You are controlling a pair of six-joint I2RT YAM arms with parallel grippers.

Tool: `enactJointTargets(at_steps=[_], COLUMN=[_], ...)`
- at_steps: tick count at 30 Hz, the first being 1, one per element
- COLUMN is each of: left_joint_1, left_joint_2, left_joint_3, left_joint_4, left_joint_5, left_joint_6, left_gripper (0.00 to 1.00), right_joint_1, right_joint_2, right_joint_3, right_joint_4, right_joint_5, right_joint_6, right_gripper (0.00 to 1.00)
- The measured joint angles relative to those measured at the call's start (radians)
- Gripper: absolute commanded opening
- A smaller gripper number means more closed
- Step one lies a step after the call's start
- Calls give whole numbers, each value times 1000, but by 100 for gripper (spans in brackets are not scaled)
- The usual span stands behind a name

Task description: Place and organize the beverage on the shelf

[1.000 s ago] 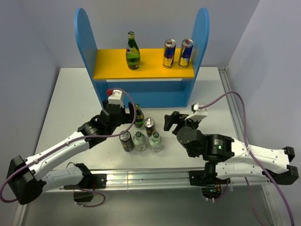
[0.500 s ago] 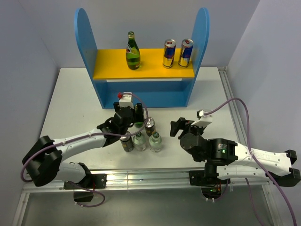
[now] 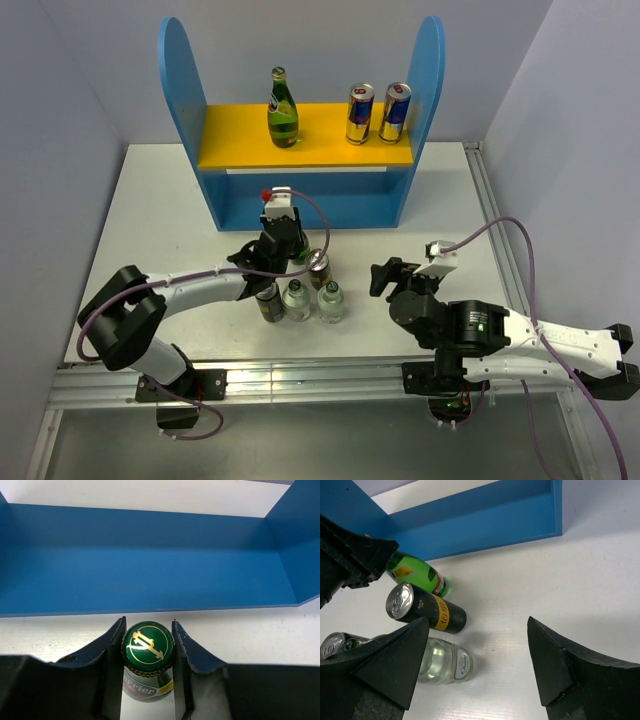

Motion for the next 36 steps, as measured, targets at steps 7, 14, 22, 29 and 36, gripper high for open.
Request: enactJointTargets(at_steps=[7,14,22,29,36], left_joint_1=[-14,-18,-18,31,168], left_joint_2=[-28,-134,-244,-233,-122], left_joint_3=[28,143,394,642,930], left_joint_4=[-110,-430,-606,-692,-762], left_joint_5=[-18,-55,-122,-140,-109], left_joint_6=[-17,-3,86,193,264], left_gripper=[0,0,0,0,0], right_joint_1=[0,0,0,0,0], right_joint_2=[-8,-8,-8,-3,-10], right_joint_3=[-2,-2,-2,-18,-40], right_joint_4=[-24,-23,-10,6,10], right_joint_5=[0,0,-5,-11,-12], right_joint_6=[18,16,9,9,10], right_gripper=[85,85,84,84,84])
